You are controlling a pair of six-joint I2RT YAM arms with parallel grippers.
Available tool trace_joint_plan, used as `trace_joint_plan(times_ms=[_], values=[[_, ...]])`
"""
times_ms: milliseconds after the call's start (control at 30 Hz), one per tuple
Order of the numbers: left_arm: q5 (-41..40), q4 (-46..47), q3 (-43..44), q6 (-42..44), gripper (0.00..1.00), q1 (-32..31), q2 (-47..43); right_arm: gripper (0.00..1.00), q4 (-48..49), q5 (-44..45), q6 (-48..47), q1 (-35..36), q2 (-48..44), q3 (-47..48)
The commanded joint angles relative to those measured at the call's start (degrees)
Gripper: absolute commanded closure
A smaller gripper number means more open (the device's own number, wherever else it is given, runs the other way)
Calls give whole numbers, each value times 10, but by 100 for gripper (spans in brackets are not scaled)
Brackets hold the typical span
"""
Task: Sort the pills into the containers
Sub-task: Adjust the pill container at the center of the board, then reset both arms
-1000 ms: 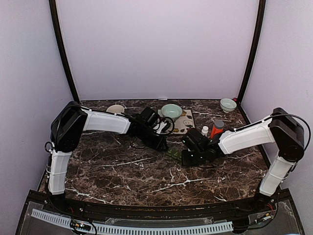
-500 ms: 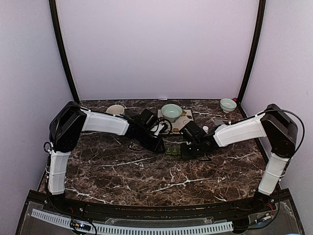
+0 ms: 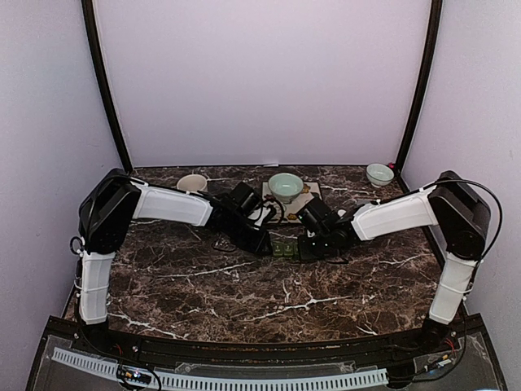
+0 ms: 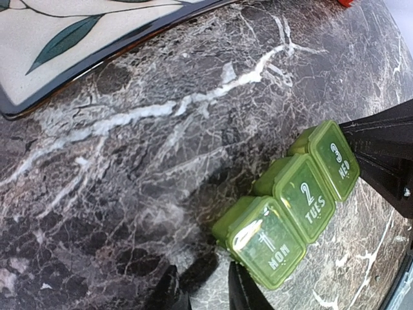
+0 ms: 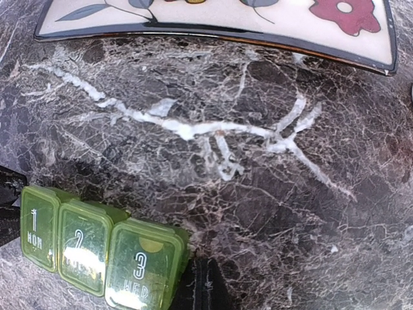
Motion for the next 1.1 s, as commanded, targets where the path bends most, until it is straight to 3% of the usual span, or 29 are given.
trace_joint_plan(times_ms=[0, 133, 467, 667, 733, 833, 1067], values=[[-29, -9, -13, -8, 73, -6, -39, 100, -1, 1, -1, -2, -2, 2], [-56, -12, -12, -14, 69, -2, -51, 99, -11, 16, 2, -1, -25, -10], [-100, -28, -10, -21, 66, 4, -84, 82, -44, 51, 1, -2, -82, -23], [-181, 16, -67, -18, 57, 3, -203, 68, -34, 101, -5, 0, -209, -54], [-221, 61, -110, -6, 50, 3, -271, 62, -26, 136, -12, 0, -259, -68], [-300, 134, -177, 27, 40, 3, -351, 42, -26, 211, -23, -7, -318, -74], [-467, 290, -306, 109, 23, 3, -477, 13, -59, 382, -22, -57, -388, -59]])
